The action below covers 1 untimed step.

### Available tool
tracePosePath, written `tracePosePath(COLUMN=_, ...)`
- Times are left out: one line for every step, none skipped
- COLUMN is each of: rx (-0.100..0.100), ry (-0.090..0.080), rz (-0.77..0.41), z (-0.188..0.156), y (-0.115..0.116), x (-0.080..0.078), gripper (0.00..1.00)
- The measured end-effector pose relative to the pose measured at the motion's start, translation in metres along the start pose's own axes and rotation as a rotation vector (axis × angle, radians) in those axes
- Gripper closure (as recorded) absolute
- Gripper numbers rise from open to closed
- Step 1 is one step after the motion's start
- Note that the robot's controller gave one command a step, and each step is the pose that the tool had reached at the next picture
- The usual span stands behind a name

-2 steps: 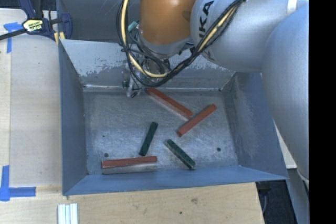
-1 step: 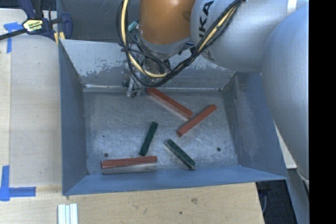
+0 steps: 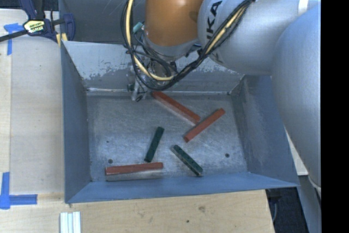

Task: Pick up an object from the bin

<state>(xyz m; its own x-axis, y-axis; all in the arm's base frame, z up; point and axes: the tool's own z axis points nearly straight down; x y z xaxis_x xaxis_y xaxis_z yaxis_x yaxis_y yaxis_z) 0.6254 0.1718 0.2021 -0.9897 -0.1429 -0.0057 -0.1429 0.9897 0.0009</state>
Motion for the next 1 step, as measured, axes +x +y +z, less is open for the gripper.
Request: tracePosePath(rx=0.000, ry=0.000, rz=0.000, z=0.0000, y=0.0000, x=0.0000, gripper=1.00)
